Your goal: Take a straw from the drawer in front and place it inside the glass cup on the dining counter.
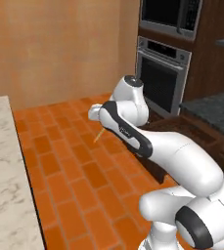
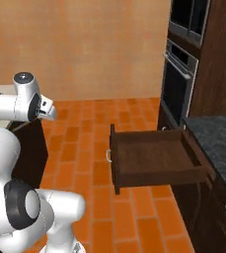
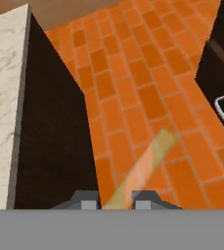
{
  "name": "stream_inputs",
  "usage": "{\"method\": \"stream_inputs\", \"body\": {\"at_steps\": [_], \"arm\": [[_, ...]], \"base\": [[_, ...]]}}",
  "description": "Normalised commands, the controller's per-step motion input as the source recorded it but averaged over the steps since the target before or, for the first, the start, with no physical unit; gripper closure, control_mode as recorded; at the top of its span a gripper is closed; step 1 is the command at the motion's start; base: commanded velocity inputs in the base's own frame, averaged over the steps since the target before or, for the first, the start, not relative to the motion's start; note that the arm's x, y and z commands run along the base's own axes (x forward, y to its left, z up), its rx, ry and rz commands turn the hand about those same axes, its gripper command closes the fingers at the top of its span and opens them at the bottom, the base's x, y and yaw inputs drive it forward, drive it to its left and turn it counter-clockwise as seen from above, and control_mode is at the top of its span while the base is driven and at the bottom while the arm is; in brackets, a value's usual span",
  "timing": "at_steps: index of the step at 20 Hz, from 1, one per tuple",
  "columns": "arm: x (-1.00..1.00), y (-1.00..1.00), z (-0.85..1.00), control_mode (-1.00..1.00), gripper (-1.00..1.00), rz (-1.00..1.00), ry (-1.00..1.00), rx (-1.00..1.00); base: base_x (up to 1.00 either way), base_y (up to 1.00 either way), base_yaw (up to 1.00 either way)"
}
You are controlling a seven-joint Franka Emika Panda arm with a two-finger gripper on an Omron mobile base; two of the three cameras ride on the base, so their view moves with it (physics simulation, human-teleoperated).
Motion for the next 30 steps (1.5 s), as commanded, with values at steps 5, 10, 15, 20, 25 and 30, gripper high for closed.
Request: {"method": "stream_inputs", "body": {"at_steps": [5,10,15,20,25,30], "arm": [[0.0,0.0,0.0,1.0,1.0,0.0,0.0,0.0],[0.0,0.0,0.0,1.0,1.0,0.0,0.0,0.0],[0.0,0.0,0.0,1.0,1.0,0.0,0.0,0.0],[0.0,0.0,0.0,1.0,1.0,0.0,0.0,0.0],[0.0,0.0,0.0,1.0,1.0,0.0,0.0,0.0],[0.0,0.0,0.0,1.0,1.0,0.0,0.0,0.0]], "base": [[0.6,0.84,0.25],[1.0,0.18,0.05],[1.0,0.0,0.0],[1.0,0.0,0.0],[1.0,0.0,0.0],[1.0,0.0,0.0]]}}
